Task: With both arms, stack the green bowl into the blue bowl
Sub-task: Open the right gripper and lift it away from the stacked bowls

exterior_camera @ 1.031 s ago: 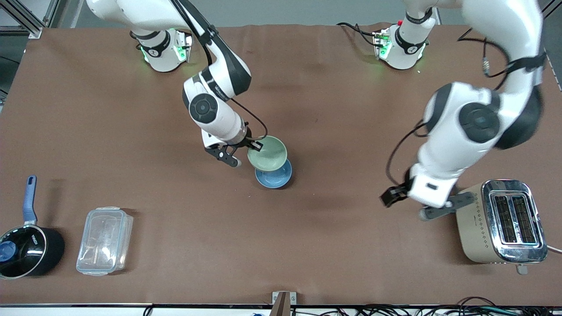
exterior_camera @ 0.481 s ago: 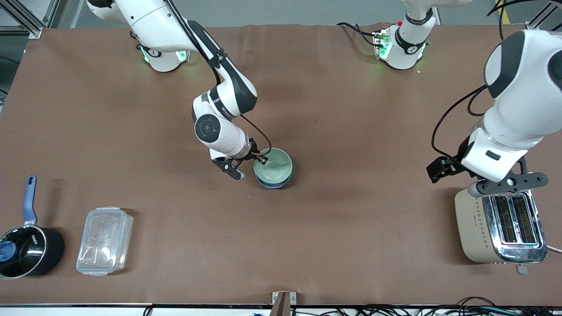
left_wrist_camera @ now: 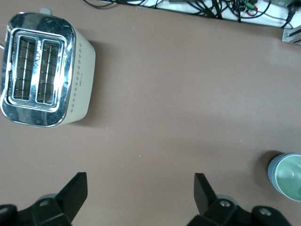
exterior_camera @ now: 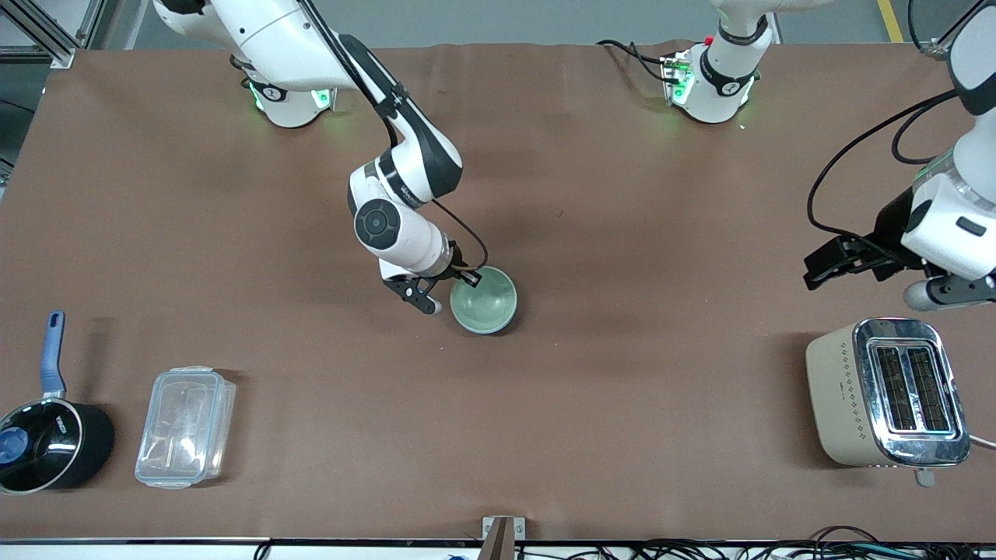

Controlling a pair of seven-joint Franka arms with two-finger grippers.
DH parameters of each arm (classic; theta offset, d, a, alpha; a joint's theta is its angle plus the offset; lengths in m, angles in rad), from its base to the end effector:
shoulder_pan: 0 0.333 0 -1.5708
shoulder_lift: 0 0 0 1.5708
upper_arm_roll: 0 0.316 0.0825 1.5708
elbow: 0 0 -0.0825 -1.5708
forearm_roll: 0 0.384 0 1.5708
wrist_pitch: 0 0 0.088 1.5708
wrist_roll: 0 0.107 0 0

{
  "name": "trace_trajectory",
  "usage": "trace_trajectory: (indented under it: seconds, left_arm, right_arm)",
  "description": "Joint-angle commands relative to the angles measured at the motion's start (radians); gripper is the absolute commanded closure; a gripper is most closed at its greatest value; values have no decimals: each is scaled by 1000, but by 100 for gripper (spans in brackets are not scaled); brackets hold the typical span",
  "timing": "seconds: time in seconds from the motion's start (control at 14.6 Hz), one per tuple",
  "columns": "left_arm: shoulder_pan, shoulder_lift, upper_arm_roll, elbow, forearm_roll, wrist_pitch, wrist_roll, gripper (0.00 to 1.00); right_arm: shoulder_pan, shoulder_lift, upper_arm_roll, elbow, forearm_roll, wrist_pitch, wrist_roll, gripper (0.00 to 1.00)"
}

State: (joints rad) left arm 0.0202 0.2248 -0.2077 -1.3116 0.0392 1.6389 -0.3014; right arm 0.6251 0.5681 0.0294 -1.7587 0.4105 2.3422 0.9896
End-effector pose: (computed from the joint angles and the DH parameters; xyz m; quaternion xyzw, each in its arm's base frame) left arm 0.6216 -0.0971 0.6234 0.9967 0.0603 0.0512 0.0161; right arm 0.5258 0.4090 0.2471 -0.9399 0.3043 0.1088 0.1105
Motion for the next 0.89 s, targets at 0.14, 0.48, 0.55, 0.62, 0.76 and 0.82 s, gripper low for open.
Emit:
trace_trajectory:
  seconds: [0.14, 0.48, 0.55, 0.62, 0.76, 0.82]
  left_arm:
    - [-17, -134, 83, -83, -21, -94, 141, 0]
    - [-5, -233, 106, -210, -19, -99, 189, 0]
    - [-5, -231, 106, -209, -19, -99, 189, 0]
    - [-5, -232, 106, -209, -19, -99, 189, 0]
    - [-6, -229, 103, -209, -19, -99, 189, 0]
    - [-6, -229, 102, -209, -19, -99, 189, 0]
  right_arm:
    - [-8, 3, -3, 15, 22, -9, -15, 33]
    - [-39, -100, -42, 5, -13, -49, -34, 0]
    - [-54, -132, -61, 5, -41, -99, -72, 0]
    - [-79, -167, -81, 5, -71, -174, -130, 0]
    - [-143, -214, -103, -2, -145, -239, -236, 0]
    - [-171, -235, -103, -36, -197, -232, -273, 0]
